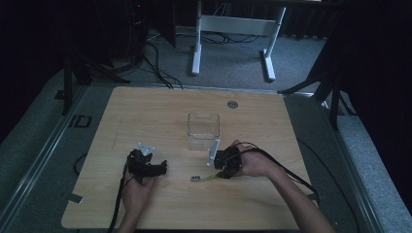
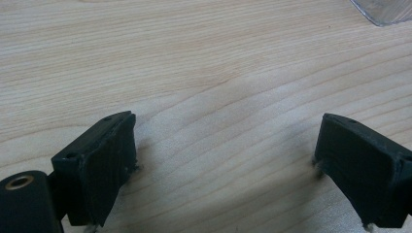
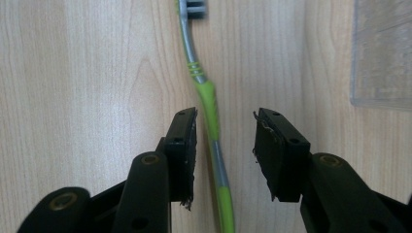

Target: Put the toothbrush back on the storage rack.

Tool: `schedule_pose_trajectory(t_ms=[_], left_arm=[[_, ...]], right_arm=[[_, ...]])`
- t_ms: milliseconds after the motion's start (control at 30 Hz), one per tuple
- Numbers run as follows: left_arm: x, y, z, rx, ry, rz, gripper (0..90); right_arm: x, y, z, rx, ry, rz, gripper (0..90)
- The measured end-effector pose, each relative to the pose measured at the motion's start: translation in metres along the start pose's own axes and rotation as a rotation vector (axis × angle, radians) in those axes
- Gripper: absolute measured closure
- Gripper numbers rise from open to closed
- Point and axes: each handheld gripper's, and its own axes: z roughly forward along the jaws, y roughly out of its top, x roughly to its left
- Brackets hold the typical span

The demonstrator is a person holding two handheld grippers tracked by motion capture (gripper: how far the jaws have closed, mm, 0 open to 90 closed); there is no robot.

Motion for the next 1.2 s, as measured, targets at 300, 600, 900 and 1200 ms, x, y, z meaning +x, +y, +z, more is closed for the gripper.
schedule_pose_trajectory(t_ms=[300,600,900,1200], left_arm=[[0.0,0.0,0.0,-0.001,0.0,0.0,8.2],[0.0,0.0,0.0,0.0,0.0,0.0,8.2],[0.0,0.0,0.0,-0.001,0.0,-0.001,8.2],[0.0,0.0,0.0,-0.001,0.0,-0.001,8.2]], right_arm=[[0.001,0.001,0.006,0.023,0.011,-0.006,60.6],[0.002,0.002,0.012,0.035,0.019,-0.02,61.7],[0.003,0.003,0.017,0.054,0.027,-0.032,65.1],[0.003,0.003,0.022,0.079,0.031,-0.032,67.9]])
